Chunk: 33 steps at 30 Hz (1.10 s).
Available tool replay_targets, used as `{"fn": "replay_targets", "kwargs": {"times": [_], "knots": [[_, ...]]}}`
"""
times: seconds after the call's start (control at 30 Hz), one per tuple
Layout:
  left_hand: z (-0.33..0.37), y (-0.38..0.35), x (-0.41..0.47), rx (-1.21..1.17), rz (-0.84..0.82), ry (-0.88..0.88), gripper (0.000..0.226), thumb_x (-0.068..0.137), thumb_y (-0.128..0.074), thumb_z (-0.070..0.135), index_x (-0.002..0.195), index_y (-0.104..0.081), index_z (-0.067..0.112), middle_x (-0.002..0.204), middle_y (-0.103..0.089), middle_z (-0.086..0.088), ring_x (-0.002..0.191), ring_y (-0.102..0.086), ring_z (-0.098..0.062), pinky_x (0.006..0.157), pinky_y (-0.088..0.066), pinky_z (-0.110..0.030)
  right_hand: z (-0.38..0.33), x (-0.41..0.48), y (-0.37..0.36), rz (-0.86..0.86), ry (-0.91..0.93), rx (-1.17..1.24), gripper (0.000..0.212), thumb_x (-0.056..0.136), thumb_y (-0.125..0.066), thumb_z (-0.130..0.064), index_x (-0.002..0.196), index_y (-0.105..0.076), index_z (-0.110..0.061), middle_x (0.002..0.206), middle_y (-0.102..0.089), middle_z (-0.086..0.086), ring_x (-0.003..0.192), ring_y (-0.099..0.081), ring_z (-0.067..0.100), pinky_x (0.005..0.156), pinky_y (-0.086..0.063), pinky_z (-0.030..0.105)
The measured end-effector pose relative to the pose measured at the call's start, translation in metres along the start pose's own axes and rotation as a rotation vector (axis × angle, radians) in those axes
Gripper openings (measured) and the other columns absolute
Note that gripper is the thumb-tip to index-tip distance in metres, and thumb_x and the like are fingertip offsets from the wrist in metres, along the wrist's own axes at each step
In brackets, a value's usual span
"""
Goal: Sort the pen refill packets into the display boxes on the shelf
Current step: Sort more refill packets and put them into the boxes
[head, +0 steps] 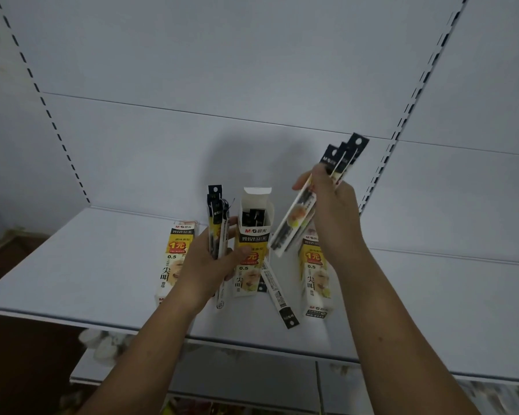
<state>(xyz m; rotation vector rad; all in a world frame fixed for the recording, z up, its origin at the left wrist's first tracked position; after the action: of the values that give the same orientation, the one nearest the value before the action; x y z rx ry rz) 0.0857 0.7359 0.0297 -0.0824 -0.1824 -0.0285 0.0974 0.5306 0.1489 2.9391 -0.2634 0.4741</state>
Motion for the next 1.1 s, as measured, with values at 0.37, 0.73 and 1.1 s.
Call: {"fn": "replay_targets", "kwargs": {"times": [0.37,0.73,1.1], "knots": [[0.002,-0.001,-0.004,0.073,-0.015,-0.008,0.039,0.095,-0.075,0.011,0.128,-0.066,0.031,0.103,-0.080,-0.002,0.060,-0.063,-0.008,0.055,-0.049,-0.033,-0.046,-0.003,-0.010,0.114,0.228,0.004,0.030,0.108,-0.054,-0.033,0.091,-0.075,-0.020,0.058,-0.058,-0.013,0.054,-0.057,0.001,0.054,-0.045,0.014],[0.004,-0.003,-0.007,0.090,0.005,-0.005,0.036,0.093,-0.076,0.012,0.126,-0.068,0.024,0.104,-0.080,-0.002,0.063,-0.068,-0.003,0.053,-0.050,-0.020,-0.043,-0.003,-0.014,0.134,0.218,0.049,0.025,0.101,-0.065,-0.036,0.088,-0.078,-0.019,0.077,-0.073,0.014,0.067,-0.071,0.021,0.062,-0.055,0.027],[0.008,-0.006,-0.006,0.105,-0.001,-0.035,0.038,0.094,-0.075,0.011,0.130,-0.068,0.023,0.090,-0.079,-0.002,0.054,-0.061,-0.005,0.051,-0.047,-0.027,-0.028,-0.005,-0.031,-0.119,0.207,-0.108,0.020,0.092,-0.079,-0.033,0.074,-0.071,-0.031,0.060,-0.069,-0.016,0.056,-0.063,-0.002,0.056,-0.046,0.011]]}}
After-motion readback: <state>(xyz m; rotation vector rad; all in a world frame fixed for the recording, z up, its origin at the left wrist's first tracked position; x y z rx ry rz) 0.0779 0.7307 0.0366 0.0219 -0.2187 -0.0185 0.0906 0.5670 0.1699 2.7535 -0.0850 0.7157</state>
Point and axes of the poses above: each hand's wrist, its own x-axis towards the middle knuckle, its own y-axis out of the back of the hand, z = x × y, the point moved 7 cm from there along x, towards the middle knuckle
